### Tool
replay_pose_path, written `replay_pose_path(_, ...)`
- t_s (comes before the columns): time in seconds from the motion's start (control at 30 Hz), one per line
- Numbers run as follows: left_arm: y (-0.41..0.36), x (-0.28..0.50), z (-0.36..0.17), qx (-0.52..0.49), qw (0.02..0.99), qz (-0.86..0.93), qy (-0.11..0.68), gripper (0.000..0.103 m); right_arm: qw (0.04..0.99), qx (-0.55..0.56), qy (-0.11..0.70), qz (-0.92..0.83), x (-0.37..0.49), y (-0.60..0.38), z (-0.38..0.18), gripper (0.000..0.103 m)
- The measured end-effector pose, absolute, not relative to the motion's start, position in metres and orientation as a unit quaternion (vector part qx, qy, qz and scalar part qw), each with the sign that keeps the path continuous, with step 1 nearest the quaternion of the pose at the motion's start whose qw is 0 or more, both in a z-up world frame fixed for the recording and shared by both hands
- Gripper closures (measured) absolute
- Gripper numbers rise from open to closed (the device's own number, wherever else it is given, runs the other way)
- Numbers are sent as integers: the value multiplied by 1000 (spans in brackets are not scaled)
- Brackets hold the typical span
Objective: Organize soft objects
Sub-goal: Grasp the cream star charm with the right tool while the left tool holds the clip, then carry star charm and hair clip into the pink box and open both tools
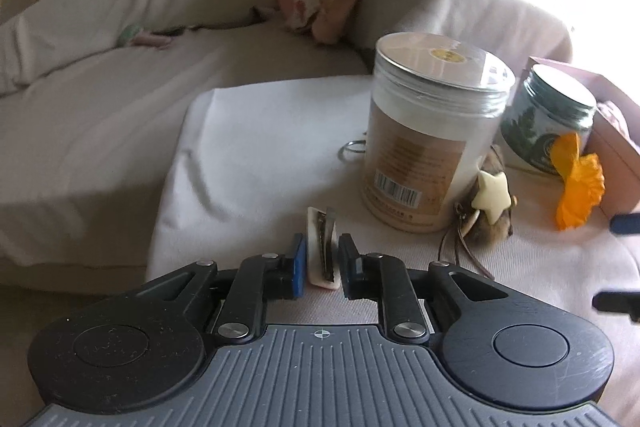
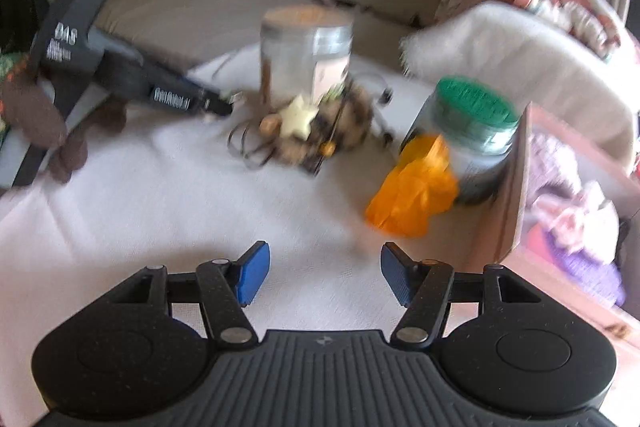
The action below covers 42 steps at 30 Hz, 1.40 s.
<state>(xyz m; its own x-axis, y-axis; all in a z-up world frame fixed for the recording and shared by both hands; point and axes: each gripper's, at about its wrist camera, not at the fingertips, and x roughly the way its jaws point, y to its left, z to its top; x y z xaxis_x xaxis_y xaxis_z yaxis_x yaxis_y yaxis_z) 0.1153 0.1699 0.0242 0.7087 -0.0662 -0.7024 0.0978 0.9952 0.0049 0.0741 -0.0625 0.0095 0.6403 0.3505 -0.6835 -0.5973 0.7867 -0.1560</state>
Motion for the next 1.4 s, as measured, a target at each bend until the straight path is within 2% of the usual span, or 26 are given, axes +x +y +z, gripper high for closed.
replay_pose_path(0.2,176,108,19,6,932,-45,360,83,903,-171,282,277,87,-42,28,41)
replay_pose_path(0.4,181,100,16,-5,940,-47,339,83,905,-202,259,269,108,14,10,44)
replay_pose_path(0.43,182,98,15,-9,941,-48,334,83,904,-217,259,261,113,21,5,47)
replay_pose_path(0.5,187,95,14,-24,944,-52,325,84,901,-230,261,258,119,27,1,73)
replay_pose_path(0.67,200,97,20,-63,943,-56,323,84,887,-203,285,303,115,6,25,92)
replay_pose_path(0.77,208,100,42,-70,948,-58,304,84,894,-171,282,304,116,-19,55,92)
replay_pose_path(0.97,209,120,139,-53,973,-58,219,84,921,-108,247,281,129,-80,133,92)
replay_pose_path(1.13,145,145,207,-44,972,-151,176,84,940,-66,222,250,142,-140,184,92)
replay_pose_path(1.3,42,172,210,-72,936,-292,185,83,956,-50,214,192,153,-205,207,92)
replay_pose_path(1.37,3,186,189,-94,908,-333,237,82,952,-30,239,190,162,-226,201,91)
replay_pose_path(1.4,-14,192,174,-95,898,-339,265,82,945,-24,258,198,167,-235,193,87)
